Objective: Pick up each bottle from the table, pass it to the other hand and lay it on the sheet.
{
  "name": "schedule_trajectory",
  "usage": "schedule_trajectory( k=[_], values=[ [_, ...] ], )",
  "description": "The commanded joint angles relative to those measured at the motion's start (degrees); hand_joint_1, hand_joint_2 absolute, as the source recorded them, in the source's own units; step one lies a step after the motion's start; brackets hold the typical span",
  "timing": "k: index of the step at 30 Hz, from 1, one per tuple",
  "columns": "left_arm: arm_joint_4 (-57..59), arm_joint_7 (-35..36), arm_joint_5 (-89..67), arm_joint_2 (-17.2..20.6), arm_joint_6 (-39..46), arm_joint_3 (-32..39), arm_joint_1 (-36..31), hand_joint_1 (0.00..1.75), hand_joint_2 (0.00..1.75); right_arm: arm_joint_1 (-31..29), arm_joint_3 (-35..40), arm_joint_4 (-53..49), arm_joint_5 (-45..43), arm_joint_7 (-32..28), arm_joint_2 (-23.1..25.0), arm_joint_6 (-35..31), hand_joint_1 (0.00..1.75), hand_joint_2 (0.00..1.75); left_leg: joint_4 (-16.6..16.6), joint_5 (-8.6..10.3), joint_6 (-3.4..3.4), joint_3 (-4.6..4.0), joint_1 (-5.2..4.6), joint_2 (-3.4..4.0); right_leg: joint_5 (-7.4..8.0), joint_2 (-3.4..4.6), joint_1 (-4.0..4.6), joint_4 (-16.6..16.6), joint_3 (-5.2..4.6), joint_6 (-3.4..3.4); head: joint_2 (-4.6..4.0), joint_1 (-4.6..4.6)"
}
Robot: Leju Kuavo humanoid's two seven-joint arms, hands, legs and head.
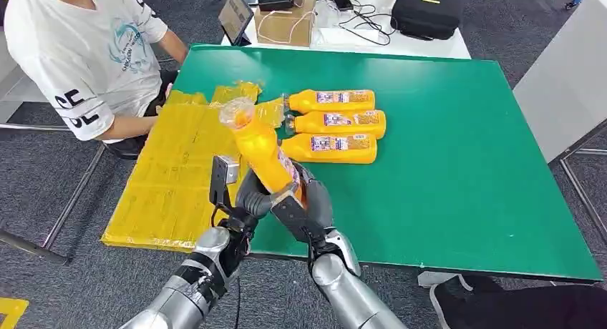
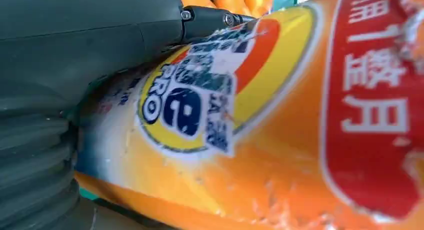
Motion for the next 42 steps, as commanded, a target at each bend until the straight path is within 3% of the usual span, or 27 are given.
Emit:
schedule_trajectory(
  k=[1,13,14,15,16,24,32,35,39,42],
  values=[
    [3.48,-0.96,-0.56,0.75,3.25,-0.85,-3.13,0.00,1.75,-1.08,4.74,7.36,0.42,0.62,0.28,1.52,1.75,1.75,0.01,-0.14,-0.09,0.30,0.09,-0.03,-0.15,-0.06,0.10,-0.01,0.33,-0.12,0.00,0.00],
    [2.59,-1.89,-0.14,0.73,3.86,-0.16,-2.70,0.00,1.75,-0.88,5.08,8.38,0.35,1.05,0.03,2.18,1.75,1.75,-0.02,-0.09,-0.07,0.22,0.06,-0.02,-0.09,-0.07,0.07,-0.04,0.24,-0.09,0.00,-0.02],
    [2.20,-2.09,-0.10,0.80,3.90,-0.04,-2.56,0.00,1.75,-0.90,5.07,8.51,0.40,1.12,0.00,1.99,0.86,1.75,-0.03,-0.05,-0.05,0.16,0.05,-0.01,-0.06,-0.04,0.06,-0.04,0.16,-0.07,0.00,-0.02],
    [0.98,-2.50,0.11,0.79,4.25,0.50,-2.09,0.59,1.75,-0.96,5.00,8.76,0.39,1.39,-0.04,1.76,0.00,1.75,0.02,-0.15,-0.09,0.30,0.10,0.00,-0.14,-0.05,0.11,-0.03,0.33,-0.11,0.00,0.00],
    [-0.22,-2.83,0.57,0.83,4.23,1.08,-1.65,1.75,1.75,-1.07,4.75,8.72,0.21,1.27,-0.07,1.53,0.00,1.75,0.05,-0.25,-0.12,0.46,0.14,0.03,-0.22,-0.04,0.16,-0.01,0.49,-0.16,0.00,-0.02],
    [-7.53,-4.56,0.23,1.71,8.55,4.35,-1.28,1.75,1.75,-1.14,1.02,3.67,-1.82,1.12,-2.55,0.59,0.00,1.75,0.02,-0.08,-0.06,0.13,0.09,0.01,-0.08,-0.05,0.10,-0.03,0.16,-0.08,0.00,0.00],
    [-6.90,-4.32,-1.21,3.79,10.41,6.70,-2.87,1.75,1.75,-0.77,-1.72,-0.56,-1.86,1.28,-4.57,0.87,0.00,1.75,0.03,-0.11,-0.08,0.23,0.06,0.03,-0.11,-0.02,0.07,0.01,0.23,-0.10,0.00,0.00],
    [-2.64,-5.19,-9.43,6.63,16.84,5.59,-5.79,1.75,1.75,-0.93,-3.37,-2.46,-2.19,0.67,-5.31,0.72,0.00,1.75,0.00,-0.07,-0.07,0.16,0.05,0.04,-0.06,-0.01,0.06,-0.01,0.16,-0.08,0.00,0.00],
    [15.42,-2.81,-33.14,12.84,35.41,1.53,-15.42,1.75,1.75,-1.54,-5.92,-6.33,-3.52,-0.47,-6.04,1.36,0.00,1.75,0.00,-0.03,-0.08,0.15,0.05,-0.03,-0.05,-0.07,0.06,0.02,0.15,-0.09,0.00,0.02],
    [17.03,-2.47,-34.12,13.78,34.95,1.91,-16.38,1.75,1.75,-1.71,-6.24,-6.94,-3.70,-0.48,-6.24,1.51,0.00,1.75,0.03,-0.03,-0.12,0.22,0.06,0.00,-0.07,-0.05,0.07,0.07,0.20,-0.12,0.00,0.00]
  ],
)
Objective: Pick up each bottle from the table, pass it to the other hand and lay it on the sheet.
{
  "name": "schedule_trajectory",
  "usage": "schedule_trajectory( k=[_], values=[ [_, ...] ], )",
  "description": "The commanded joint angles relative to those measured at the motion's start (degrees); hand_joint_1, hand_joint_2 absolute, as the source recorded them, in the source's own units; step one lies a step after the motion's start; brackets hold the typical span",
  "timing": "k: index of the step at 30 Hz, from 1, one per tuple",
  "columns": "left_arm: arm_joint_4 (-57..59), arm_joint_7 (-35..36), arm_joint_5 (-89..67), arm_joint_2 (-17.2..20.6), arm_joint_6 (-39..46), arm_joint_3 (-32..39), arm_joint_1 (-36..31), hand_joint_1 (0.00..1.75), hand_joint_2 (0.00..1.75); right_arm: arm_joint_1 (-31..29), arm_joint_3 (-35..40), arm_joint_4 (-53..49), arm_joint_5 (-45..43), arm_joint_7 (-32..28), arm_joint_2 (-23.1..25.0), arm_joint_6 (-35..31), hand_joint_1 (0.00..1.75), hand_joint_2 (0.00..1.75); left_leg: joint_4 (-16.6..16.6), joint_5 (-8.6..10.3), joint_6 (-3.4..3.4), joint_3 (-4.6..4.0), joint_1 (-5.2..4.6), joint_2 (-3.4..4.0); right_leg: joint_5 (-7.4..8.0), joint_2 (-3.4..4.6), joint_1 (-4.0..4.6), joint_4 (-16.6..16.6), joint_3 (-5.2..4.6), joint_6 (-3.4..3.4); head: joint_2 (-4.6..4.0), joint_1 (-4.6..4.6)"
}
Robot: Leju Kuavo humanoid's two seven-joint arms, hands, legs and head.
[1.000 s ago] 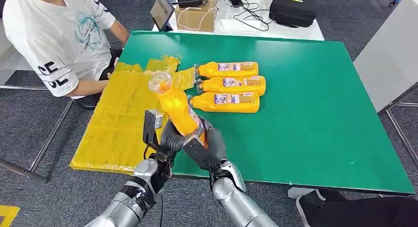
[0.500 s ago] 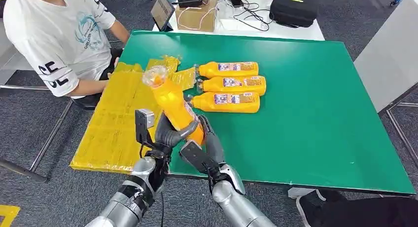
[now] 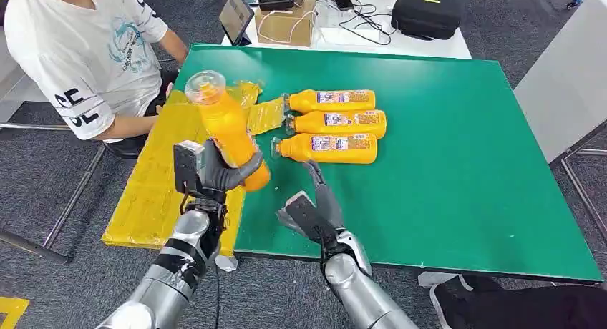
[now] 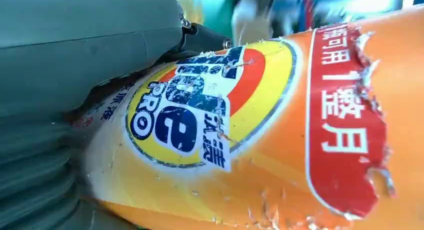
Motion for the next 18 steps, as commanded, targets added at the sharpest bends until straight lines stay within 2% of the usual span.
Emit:
schedule_trajectory(
  k=[1,3,6,9,11,15,17,18],
  values=[
    [23.37,2.12,-17.65,8.70,12.48,-2.79,-13.75,1.75,1.75,-1.54,-4.37,-5.57,-1.30,-0.75,-2.70,1.03,0.00,1.75,0.01,-0.05,-0.08,0.18,0.06,0.05,-0.05,0.01,0.07,0.02,0.17,-0.10,-0.02,0.00],
    [28.37,7.76,-25.78,10.16,16.81,-5.58,-16.02,1.75,1.75,-1.45,-5.24,-6.82,-2.31,-1.54,-2.66,0.68,0.00,1.75,0.06,-0.12,-0.09,0.26,0.09,0.08,-0.11,-0.01,0.10,0.05,0.25,-0.12,-0.02,0.00],
    [32.40,13.37,-33.61,13.77,15.89,-6.21,-18.32,1.75,1.75,-1.06,-6.38,-10.45,-4.57,-2.15,-3.21,1.34,0.00,1.75,0.06,-0.11,-0.08,0.25,0.08,0.05,-0.12,-0.02,0.09,0.07,0.23,-0.11,-0.02,0.00],
    [33.02,14.22,-35.08,15.05,15.20,-6.22,-18.63,1.75,1.75,-0.66,-6.55,-11.87,-5.01,-2.09,-3.36,1.64,0.00,1.75,0.06,-0.11,-0.04,0.26,0.08,0.17,-0.11,0.10,0.08,0.09,0.23,-0.11,-0.02,0.00],
    [34.26,17.70,-38.45,15.66,14.45,-7.80,-19.10,1.75,1.75,-0.45,-6.63,-12.42,-5.44,-2.20,-3.27,1.73,0.00,1.75,0.00,-0.01,-0.02,0.13,0.04,0.16,-0.03,0.05,0.04,0.04,0.10,-0.07,-0.02,0.02],
    [36.82,27.15,-47.73,18.64,8.06,-13.11,-20.38,1.75,1.75,-0.21,-6.24,-13.88,-5.83,-2.44,-3.26,2.42,0.00,1.75,0.06,-0.11,-0.07,0.26,0.09,0.18,-0.12,0.04,0.10,0.08,0.21,-0.13,-0.02,0.02],
    [37.60,29.72,-51.25,19.51,4.70,-15.38,-20.72,1.75,1.75,-0.10,-5.99,-14.24,-5.78,-2.37,-3.35,2.77,0.00,1.75,0.01,0.00,-0.02,0.08,0.04,0.14,-0.02,0.06,0.04,0.04,0.03,-0.07,-0.02,-0.02],
    [37.93,30.42,-52.67,19.88,0.96,-16.16,-20.81,1.75,1.75,-0.08,-5.80,-14.37,-5.69,-2.27,-3.46,3.06,0.00,1.75,0.08,-0.12,-0.06,0.26,0.11,0.17,-0.12,0.08,0.11,0.09,0.22,-0.12,-0.02,0.00]
  ],
)
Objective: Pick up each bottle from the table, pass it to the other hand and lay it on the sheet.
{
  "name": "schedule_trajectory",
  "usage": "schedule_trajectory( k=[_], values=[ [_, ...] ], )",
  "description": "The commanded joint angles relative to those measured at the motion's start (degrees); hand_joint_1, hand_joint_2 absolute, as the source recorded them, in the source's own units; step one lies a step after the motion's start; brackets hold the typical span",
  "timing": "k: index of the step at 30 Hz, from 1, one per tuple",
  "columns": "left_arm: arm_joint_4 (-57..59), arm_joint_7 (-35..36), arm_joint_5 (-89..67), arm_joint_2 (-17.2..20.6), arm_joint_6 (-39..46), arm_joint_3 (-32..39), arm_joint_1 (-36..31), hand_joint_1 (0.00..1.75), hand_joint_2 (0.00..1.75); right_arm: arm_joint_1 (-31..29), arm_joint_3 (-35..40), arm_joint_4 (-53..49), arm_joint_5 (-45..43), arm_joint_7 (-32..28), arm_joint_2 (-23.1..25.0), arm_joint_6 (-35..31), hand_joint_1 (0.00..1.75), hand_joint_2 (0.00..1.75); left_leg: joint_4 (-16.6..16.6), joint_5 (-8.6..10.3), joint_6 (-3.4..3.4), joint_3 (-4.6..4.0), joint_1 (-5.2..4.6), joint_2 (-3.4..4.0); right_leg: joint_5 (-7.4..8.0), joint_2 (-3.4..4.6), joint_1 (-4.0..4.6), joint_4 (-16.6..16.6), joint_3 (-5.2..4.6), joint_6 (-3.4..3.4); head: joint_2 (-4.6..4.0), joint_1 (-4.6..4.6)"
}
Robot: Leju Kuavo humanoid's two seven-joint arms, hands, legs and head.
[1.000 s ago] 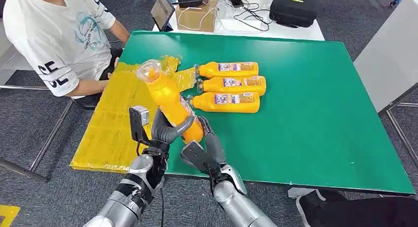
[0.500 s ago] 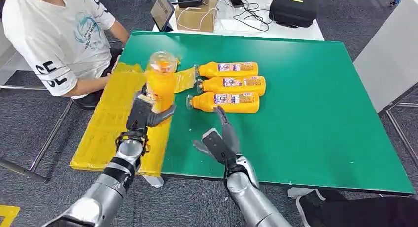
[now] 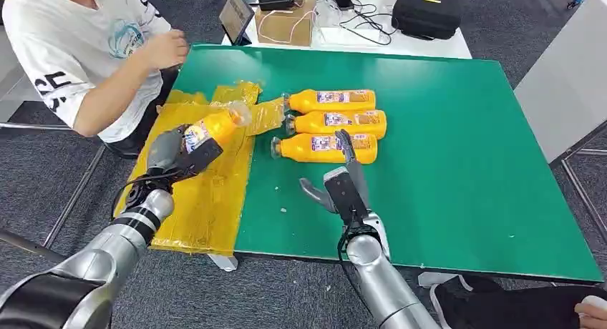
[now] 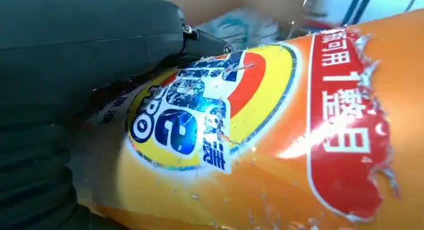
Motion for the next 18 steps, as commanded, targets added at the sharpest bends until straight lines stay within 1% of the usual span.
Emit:
schedule_trajectory(
  k=[1,2,3,6,9,11,12,13,14,15,16,18],
  values=[
    [11.33,10.37,-12.60,6.12,-13.21,-11.68,-6.22,1.75,1.75,-0.64,-0.43,-2.81,-0.49,0.08,-1.22,1.73,0.00,1.75,0.06,-0.12,-0.06,0.16,0.08,0.10,-0.08,0.05,0.09,0.02,0.16,-0.08,0.02,0.02],
    [11.64,10.66,-13.46,6.31,-16.55,-12.22,-6.31,1.75,1.75,-0.78,-0.29,-2.64,-0.36,0.22,-1.32,2.00,0.00,1.75,0.03,-0.06,-0.04,0.08,0.06,0.10,-0.05,0.03,0.06,0.01,0.07,-0.06,0.00,0.02],
    [11.89,11.81,-14.61,6.53,-18.79,-12.85,-6.45,1.75,1.75,-1.00,-0.07,-2.27,-0.14,0.37,-1.42,2.33,0.00,1.75,0.07,-0.15,-0.07,0.21,0.10,0.14,-0.12,0.05,0.10,0.04,0.21,-0.10,0.00,0.02],
    [12.44,13.36,-15.71,7.10,-24.79,-12.99,-6.90,1.75,1.75,-1.45,0.33,-1.41,-0.07,0.35,-1.38,3.35,0.00,1.75,0.09,-0.16,-0.08,0.21,0.11,0.12,-0.13,0.04,0.11,0.04,0.22,-0.11,0.00,0.04],
    [12.47,14.30,-17.71,7.77,-27.03,-13.98,-6.94,1.75,1.75,-2.18,0.88,-0.08,0.03,0.09,-1.24,3.91,0.00,1.75,0.00,-0.13,-0.08,0.28,0.07,0.08,-0.09,0.08,0.07,-0.01,0.30,-0.10,0.02,0.04],
    [12.57,14.54,-18.32,7.88,-27.14,-14.24,-6.80,1.75,1.75,-2.42,1.04,0.39,0.05,-0.01,-1.21,3.99,0.00,1.75,-0.01,-0.09,-0.06,0.20,0.04,0.10,-0.04,0.11,0.04,-0.01,0.23,-0.08,0.00,0.02],
    [12.62,14.55,-18.31,7.92,-27.16,-14.23,-6.73,1.75,1.75,-2.44,1.05,0.39,0.05,-0.01,-1.20,4.00,0.00,1.75,0.01,-0.17,-0.09,0.36,0.08,0.22,-0.09,0.21,0.08,0.01,0.35,-0.13,0.00,0.04],
    [12.66,14.55,-18.26,7.84,-27.16,-14.18,-6.62,1.75,1.75,-2.49,1.06,0.42,0.05,-0.01,-1.19,4.02,0.00,1.75,-0.03,-0.10,-0.06,0.27,0.03,0.14,-0.05,0.12,0.03,-0.01,0.27,-0.08,0.00,0.02],
    [12.42,14.36,-17.73,7.80,-26.45,-13.45,-6.41,1.01,1.75,-2.76,1.20,0.90,0.03,-0.01,-1.21,4.26,0.00,1.75,-0.05,-0.06,-0.05,0.21,0.02,0.11,-0.02,0.08,0.02,-0.02,0.20,-0.07,0.02,0.02],
    [12.51,14.21,-17.20,7.65,-25.34,-12.27,-6.21,0.35,1.75,-3.12,1.35,1.55,0.07,-0.16,-1.19,4.25,0.00,1.75,-0.01,-0.14,-0.09,0.35,0.07,0.19,-0.07,0.14,0.07,-0.01,0.33,-0.11,0.00,0.02],
    [12.50,14.20,-17.15,7.64,-25.22,-12.18,-6.12,0.09,1.75,-3.14,1.39,1.61,0.07,-0.16,-1.18,4.29,0.00,1.75,-0.03,-0.10,-0.07,0.30,0.05,0.14,-0.05,0.11,0.06,-0.01,0.28,-0.09,0.00,0.04],
    [12.50,14.18,-17.15,7.62,-25.07,-12.17,-5.96,0.09,1.75,-3.15,1.40,1.64,0.06,-0.16,-1.15,4.29,0.00,1.75,-0.03,-0.13,-0.08,0.39,0.05,0.16,-0.08,0.12,0.05,0.01,0.36,-0.10,0.00,0.02]
  ],
)
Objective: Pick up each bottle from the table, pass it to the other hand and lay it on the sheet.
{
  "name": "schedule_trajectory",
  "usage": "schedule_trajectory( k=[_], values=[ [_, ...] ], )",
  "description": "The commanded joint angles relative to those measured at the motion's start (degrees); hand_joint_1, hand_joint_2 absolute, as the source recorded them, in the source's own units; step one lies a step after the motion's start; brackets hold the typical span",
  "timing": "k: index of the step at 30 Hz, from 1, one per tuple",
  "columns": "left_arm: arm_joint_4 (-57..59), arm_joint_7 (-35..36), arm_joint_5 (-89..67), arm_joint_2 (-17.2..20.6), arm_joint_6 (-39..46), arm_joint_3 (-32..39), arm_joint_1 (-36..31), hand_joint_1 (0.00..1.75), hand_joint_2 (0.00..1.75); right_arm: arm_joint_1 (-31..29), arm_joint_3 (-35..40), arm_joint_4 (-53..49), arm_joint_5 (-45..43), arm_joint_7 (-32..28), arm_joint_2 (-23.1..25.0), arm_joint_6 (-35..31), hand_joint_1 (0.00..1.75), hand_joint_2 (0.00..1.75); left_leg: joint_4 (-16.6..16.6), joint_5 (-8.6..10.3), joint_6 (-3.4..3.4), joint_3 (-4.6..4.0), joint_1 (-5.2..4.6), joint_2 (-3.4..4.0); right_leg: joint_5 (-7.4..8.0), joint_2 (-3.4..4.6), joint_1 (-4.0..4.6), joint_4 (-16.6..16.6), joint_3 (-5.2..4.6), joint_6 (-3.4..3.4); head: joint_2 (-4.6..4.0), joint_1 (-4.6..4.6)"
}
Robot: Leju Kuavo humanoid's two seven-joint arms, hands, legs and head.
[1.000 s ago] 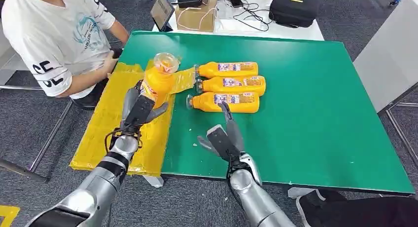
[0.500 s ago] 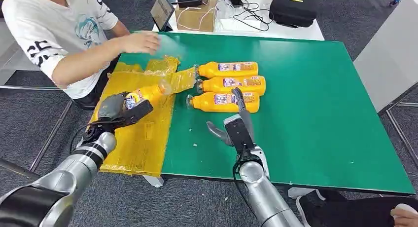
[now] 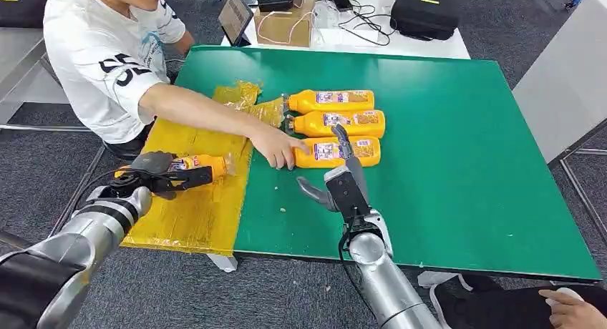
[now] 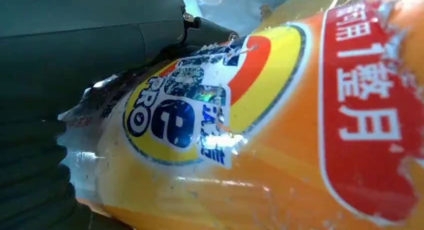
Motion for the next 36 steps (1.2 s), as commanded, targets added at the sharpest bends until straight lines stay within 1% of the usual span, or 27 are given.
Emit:
schedule_trajectory(
  k=[1,4,5,6,8,9,11,12,14,15,19,21,23,24,26,27,29,30,32,33,34,35,36],
  values=[
    [5.00,0.09,0.28,1.12,1.24,-1.82,-0.37,0.09,1.75,-3.42,1.40,4.35,-0.33,-0.18,-0.76,0.56,0.00,1.75,-0.02,-0.11,-0.06,0.25,0.03,0.19,-0.06,0.16,0.03,0.00,0.19,-0.08,0.02,0.02],
    [5.00,0.09,0.28,1.12,1.24,-1.82,-0.37,0.09,1.75,-3.42,1.40,4.35,-0.33,-0.18,-0.76,0.56,0.00,1.75,-0.03,-0.10,-0.06,0.28,0.04,0.14,-0.06,0.10,0.04,0.01,0.22,-0.09,0.02,0.00],
    [4.92,-0.30,-0.05,1.21,1.61,-1.84,-0.32,0.00,1.75,-3.56,1.52,4.61,-0.34,-0.22,-0.81,0.67,0.00,1.75,-0.03,-0.06,-0.05,0.22,0.01,0.11,-0.04,0.08,0.02,0.01,0.18,-0.06,0.00,0.00],
    [4.85,-1.25,0.15,1.27,2.61,-1.01,0.02,0.00,1.75,-3.80,1.69,5.07,-0.39,-0.31,-0.81,0.76,0.00,1.75,-0.01,-0.13,-0.07,0.33,0.05,0.14,-0.09,0.11,0.06,0.01,0.29,-0.10,0.02,0.02],
    [4.58,-3.27,1.04,1.38,3.41,0.18,0.68,0.00,1.75,-4.16,1.77,5.67,-0.43,-0.35,-0.84,0.77,0.00,1.75,-0.03,-0.07,-0.05,0.25,0.02,0.14,-0.04,0.13,0.03,0.01,0.22,-0.07,0.00,0.00],
    [4.54,-5.08,1.66,1.46,4.05,0.99,1.07,0.00,1.75,-4.69,1.86,6.54,-0.52,-0.38,-0.82,0.91,0.00,1.75,-0.02,-0.13,-0.07,0.36,0.04,0.24,-0.06,0.22,0.05,0.01,0.31,-0.10,0.00,0.02],
    [4.35,-8.17,2.85,1.60,5.30,2.46,1.47,0.00,1.75,-5.86,1.89,8.32,-0.71,-0.51,-0.63,0.98,0.00,1.75,-0.05,-0.08,-0.05,0.28,-0.01,0.17,-0.04,0.16,0.00,0.01,0.24,-0.06,0.00,0.00],
    [4.24,-10.65,3.65,1.78,5.64,3.40,1.64,0.00,0.00,-6.66,1.84,9.67,-0.91,-0.93,-0.44,0.88,0.00,1.75,-0.05,-0.13,-0.07,0.39,0.03,0.23,-0.07,0.21,0.03,-0.01,0.34,-0.10,0.00,0.02],
    [3.77,-14.34,5.99,1.93,6.84,6.18,2.32,0.00,0.00,-7.44,1.96,11.18,-1.23,-1.59,-0.37,0.88,0.00,1.75,-0.03,-0.05,-0.07,0.25,0.02,0.15,-0.03,0.14,0.02,0.01,0.23,-0.06,0.02,0.00],
    [3.23,-17.89,7.94,1.97,7.34,8.20,3.14,0.00,0.00,-7.37,2.11,11.34,-1.24,-1.68,-0.59,0.93,0.00,1.75,-0.05,-0.11,-0.09,0.39,0.04,0.21,-0.06,0.21,0.04,-0.01,0.35,-0.10,0.00,0.00],
    [1.97,-27.39,13.03,2.34,9.40,13.63,5.62,0.00,0.00,-6.84,2.36,11.04,-1.55,-1.74,-1.34,1.56,0.00,1.75,-0.06,-0.08,-0.07,0.34,0.04,0.11,-0.06,0.13,0.04,-0.04,0.33,-0.08,0.02,0.00],
    [0.97,-33.52,17.51,2.16,9.34,18.15,7.01,0.00,0.00,-6.75,2.64,11.18,-1.19,-1.60,-1.76,1.40,0.00,1.75,-0.05,-0.13,-0.09,0.43,0.06,0.15,-0.10,0.16,0.06,-0.05,0.42,-0.10,0.02,0.02],
    [0.55,-35.15,18.91,2.05,9.05,19.64,7.64,0.00,0.00,-6.54,2.64,11.18,-1.11,-1.57,-1.97,1.37,0.00,1.75,-0.06,-0.04,-0.06,0.26,-0.02,0.08,-0.04,0.09,-0.02,-0.01,0.25,-0.06,0.00,0.02],
    [0.12,-36.90,21.14,1.69,8.10,21.78,7.95,0.00,0.00,-6.45,2.79,11.24,-0.82,-1.37,-2.08,1.23,0.00,1.75,-0.04,-0.13,-0.10,0.41,0.04,0.18,-0.09,0.17,0.04,-0.03,0.39,-0.10,0.00,0.00],
    [-0.99,-40.13,25.16,0.75,6.48,25.68,8.91,0.00,0.00,-5.77,3.16,11.39,-0.04,-0.71,-2.55,1.06,0.00,1.75,-0.05,-0.03,-0.07,0.24,-0.01,0.00,-0.06,0.02,-0.01,-0.01,0.24,-0.07,0.00,0.02],
    [-1.81,-41.71,27.68,0.10,5.19,28.04,9.46,0.00,0.00,-5.26,3.28,11.35,0.41,-0.23,-2.78,0.91,0.00,1.75,-0.06,-0.10,-0.10,0.42,0.04,0.03,-0.12,0.03,0.05,-0.07,0.44,-0.12,0.00,0.02],
    [-3.20,-42.96,29.89,-1.13,4.27,30.18,10.37,0.00,0.00,-4.35,3.33,11.29,1.17,0.39,-3.20,0.50,0.00,1.75,-0.07,-0.04,-0.07,0.30,0.01,-0.03,-0.08,-0.01,0.01,-0.06,0.31,-0.08,0.02,0.02],
    [-6.47,-43.24,33.40,-2.59,2.01,32.55,11.65,0.00,0.00,-3.63,3.43,11.20,2.20,1.25,-3.51,0.06,0.00,1.75,-0.06,-0.10,-0.10,0.43,0.06,-0.01,-0.13,-0.01,0.07,-0.08,0.45,-0.12,0.02,0.00],
    [-6.68,-43.24,33.41,-3.04,2.19,32.42,11.90,0.00,0.00,-3.35,3.39,11.27,2.22,1.22,-3.67,0.14,0.00,1.75,-0.09,-0.01,-0.05,0.27,-0.01,-0.14,-0.09,-0.13,0.00,-0.08,0.28,-0.06,0.00,0.00],
    [-9.10,-43.24,35.81,-3.99,0.10,33.27,12.66,0.00,0.00,-3.15,3.53,11.40,2.99,1.81,-3.86,0.11,0.00,1.75,-0.06,-0.09,-0.08,0.40,0.05,-0.15,-0.16,-0.17,0.06,-0.10,0.44,-0.11,0.02,0.02],
    [-10.60,-43.24,38.00,-4.76,-1.52,34.02,13.19,0.00,0.00,-2.88,3.66,11.56,3.77,2.62,-4.08,-0.10,0.00,1.75,-0.06,-0.04,-0.06,0.31,0.02,-0.18,-0.13,-0.18,0.03,-0.07,0.34,-0.08,0.00,0.00],
    [-10.54,-43.24,38.03,-4.98,-1.44,33.96,13.18,0.00,0.00,-2.71,3.62,11.55,3.74,2.60,-4.15,-0.01,0.00,1.75,-0.06,0.00,-0.05,0.20,-0.02,-0.14,-0.08,-0.12,-0.02,-0.05,0.19,-0.05,0.00,0.02],
    [-10.45,-43.24,39.39,-5.90,-2.02,34.62,12.99,0.00,0.00,-2.39,3.73,11.76,4.72,3.49,-4.41,-0.34,0.00,1.75,-0.05,-0.08,-0.07,0.36,0.04,-0.18,-0.15,-0.18,0.05,-0.10,0.41,-0.09,0.00,0.00]
  ],
)
